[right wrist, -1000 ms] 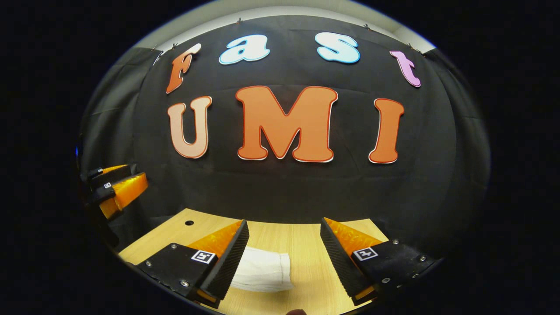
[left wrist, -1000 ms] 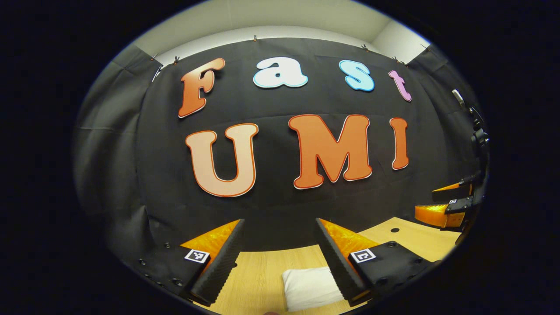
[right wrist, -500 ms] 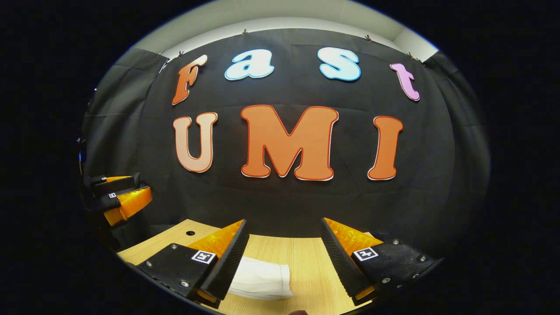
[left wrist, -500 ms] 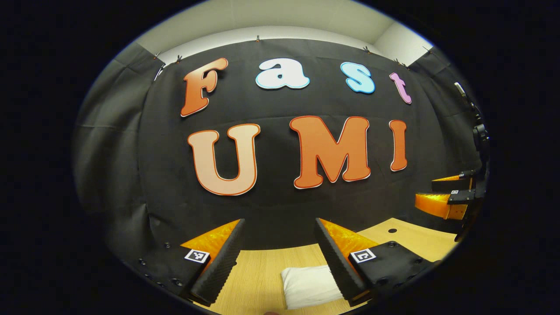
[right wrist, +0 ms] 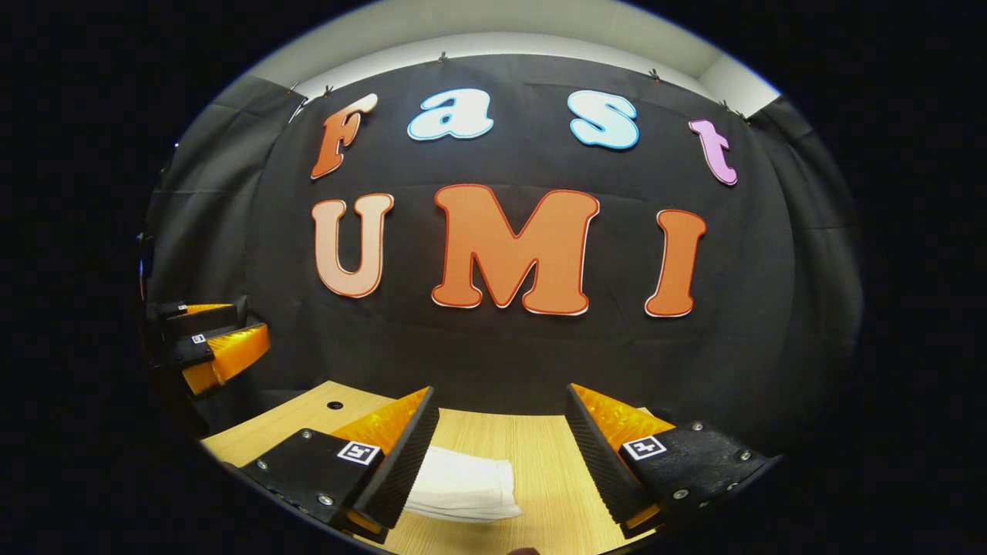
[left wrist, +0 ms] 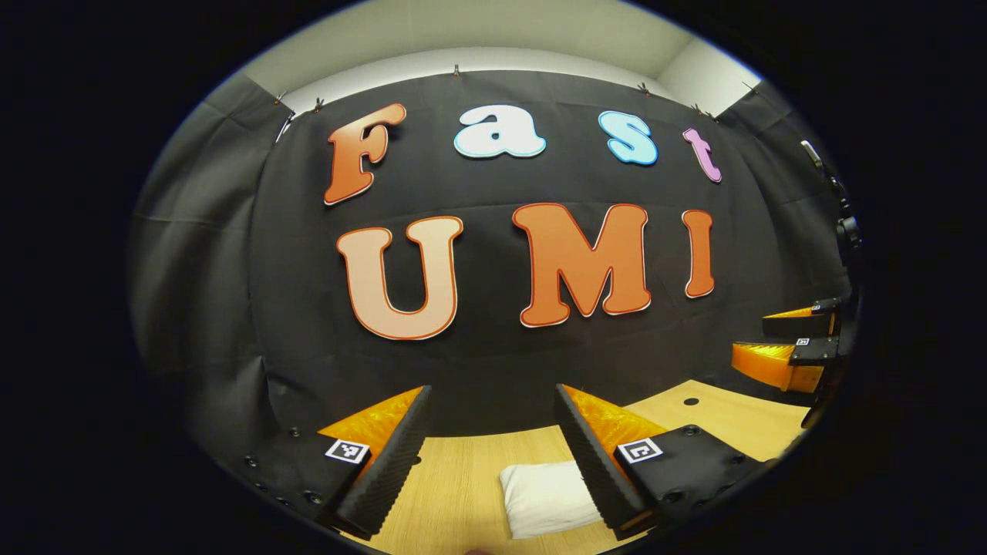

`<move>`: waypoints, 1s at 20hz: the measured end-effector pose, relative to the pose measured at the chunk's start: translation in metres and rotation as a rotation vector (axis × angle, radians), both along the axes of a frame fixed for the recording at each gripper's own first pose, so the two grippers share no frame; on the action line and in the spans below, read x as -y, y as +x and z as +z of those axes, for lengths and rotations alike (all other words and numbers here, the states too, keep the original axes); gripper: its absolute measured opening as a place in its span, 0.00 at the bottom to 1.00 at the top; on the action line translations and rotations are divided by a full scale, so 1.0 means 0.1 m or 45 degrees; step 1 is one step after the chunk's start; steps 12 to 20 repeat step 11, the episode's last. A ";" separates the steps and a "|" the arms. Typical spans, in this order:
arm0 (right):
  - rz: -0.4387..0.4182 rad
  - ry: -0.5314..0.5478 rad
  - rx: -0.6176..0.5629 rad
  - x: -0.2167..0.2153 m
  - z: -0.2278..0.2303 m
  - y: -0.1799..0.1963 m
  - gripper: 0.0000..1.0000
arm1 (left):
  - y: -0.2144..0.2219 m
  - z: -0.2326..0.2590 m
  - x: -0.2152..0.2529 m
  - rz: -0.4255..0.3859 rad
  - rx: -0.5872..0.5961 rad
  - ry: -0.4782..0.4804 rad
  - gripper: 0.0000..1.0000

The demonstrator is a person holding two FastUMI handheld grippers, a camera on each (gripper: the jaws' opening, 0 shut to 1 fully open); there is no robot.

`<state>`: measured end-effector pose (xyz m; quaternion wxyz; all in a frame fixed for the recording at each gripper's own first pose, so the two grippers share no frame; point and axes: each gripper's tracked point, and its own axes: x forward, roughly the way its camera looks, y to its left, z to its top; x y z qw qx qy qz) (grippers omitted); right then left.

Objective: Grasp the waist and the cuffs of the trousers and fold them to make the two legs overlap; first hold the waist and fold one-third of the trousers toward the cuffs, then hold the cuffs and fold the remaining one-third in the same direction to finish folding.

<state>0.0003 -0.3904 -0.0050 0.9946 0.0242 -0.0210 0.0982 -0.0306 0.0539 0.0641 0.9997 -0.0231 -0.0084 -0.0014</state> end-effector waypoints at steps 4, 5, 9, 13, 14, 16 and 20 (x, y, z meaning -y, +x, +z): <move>0.006 0.004 0.005 -0.09 0.03 -0.05 0.98 | 0.04 -0.02 -0.02 0.006 0.017 -0.005 1.00; 0.004 0.006 0.006 -0.10 0.04 -0.05 0.98 | 0.05 -0.01 -0.03 0.002 0.022 -0.004 1.00; -0.030 0.011 0.004 -0.09 0.03 -0.09 0.99 | 0.08 -0.06 -0.04 -0.021 0.015 -0.023 1.00; -0.041 0.003 -0.003 -0.10 -0.01 -0.09 0.99 | 0.08 -0.09 -0.04 -0.032 0.007 -0.023 1.00; -0.041 0.003 -0.003 -0.10 -0.01 -0.09 0.99 | 0.08 -0.09 -0.04 -0.032 0.007 -0.023 1.00; -0.041 0.003 -0.003 -0.10 -0.01 -0.09 0.99 | 0.08 -0.09 -0.04 -0.032 0.007 -0.023 1.00; -0.041 0.003 -0.003 -0.10 -0.01 -0.09 0.99 | 0.08 -0.09 -0.04 -0.032 0.007 -0.023 1.00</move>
